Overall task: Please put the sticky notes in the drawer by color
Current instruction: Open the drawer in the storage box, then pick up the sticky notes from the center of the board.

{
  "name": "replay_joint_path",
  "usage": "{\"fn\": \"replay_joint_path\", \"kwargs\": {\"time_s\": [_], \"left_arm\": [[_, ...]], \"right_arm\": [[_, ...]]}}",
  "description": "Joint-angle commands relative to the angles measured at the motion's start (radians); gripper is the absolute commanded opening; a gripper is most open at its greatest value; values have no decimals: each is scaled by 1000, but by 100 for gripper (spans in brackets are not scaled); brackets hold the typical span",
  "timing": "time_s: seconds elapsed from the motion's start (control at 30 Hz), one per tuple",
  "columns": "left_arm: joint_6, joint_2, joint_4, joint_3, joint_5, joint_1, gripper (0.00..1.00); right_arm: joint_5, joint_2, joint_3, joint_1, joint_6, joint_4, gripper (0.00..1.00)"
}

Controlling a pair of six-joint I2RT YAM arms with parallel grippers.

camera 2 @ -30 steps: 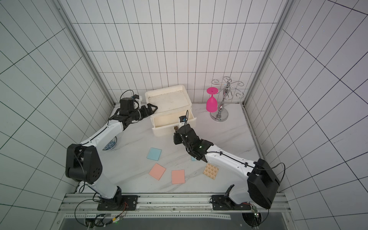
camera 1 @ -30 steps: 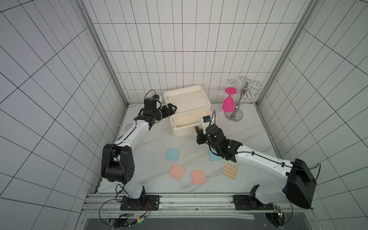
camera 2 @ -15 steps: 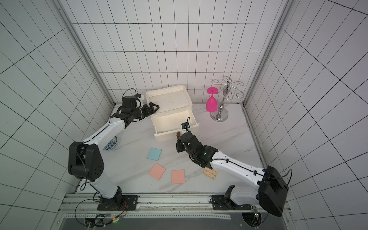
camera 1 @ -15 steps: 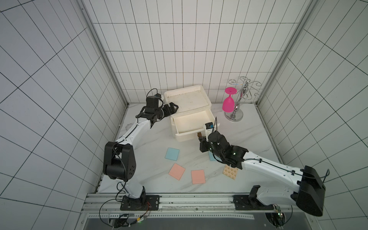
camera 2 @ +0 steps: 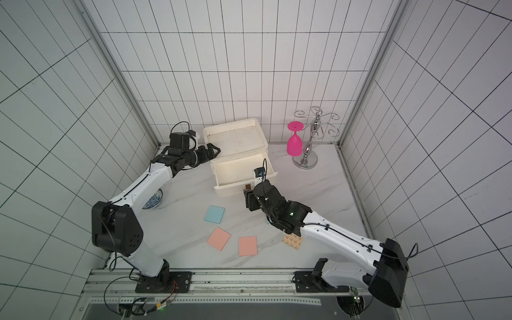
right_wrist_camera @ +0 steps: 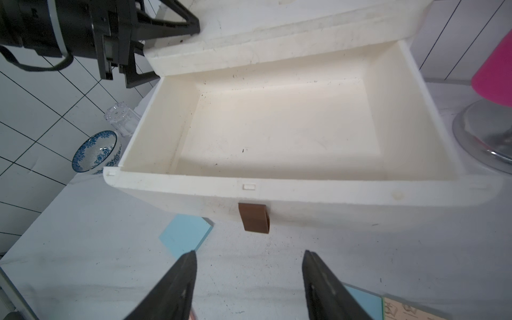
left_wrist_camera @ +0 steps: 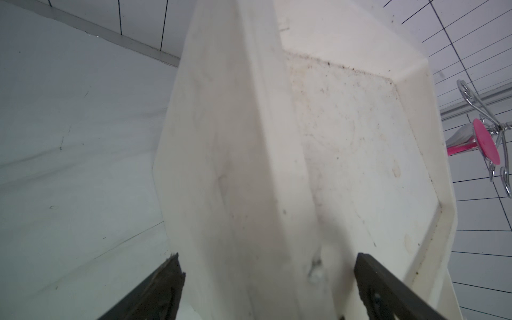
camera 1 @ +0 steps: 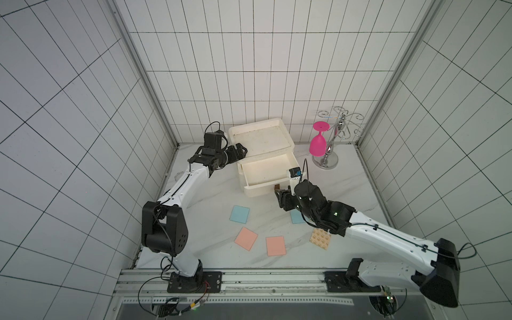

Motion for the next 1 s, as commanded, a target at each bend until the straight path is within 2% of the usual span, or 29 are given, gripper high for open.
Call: {"fn": "replay_joint_path", "kwargs": {"time_s": [0.0,0.17,0.3,0.4,0.53,0.77,0.97], "left_arm": [[43,-112,-100,6,-62,16,99],[35,-277,-90,-158,-99,85,99],[44,-362,-134,-276,-120,113,99],[27,-405,-130,-376,-129,122,99],[-16,-419,-88,-493,-94,128,99],[-56,-396,-78,-575,-22,127,99],[-59,-423,-37,-640,-17,119,99]], "right_arm": [[69,-79,53,-32,1,-120,68],[39,-184,-7,-178,66,-213,71],[-23,-214,-60,-314,92,-281,71],[-68,-224,-113,-374,99,-286,71],[-100,-232,-184,-435,121,-286,71],[-192,-193,-316,-591,165,-283,72],[-205,-78,-341,-618,148,-275,72]]}}
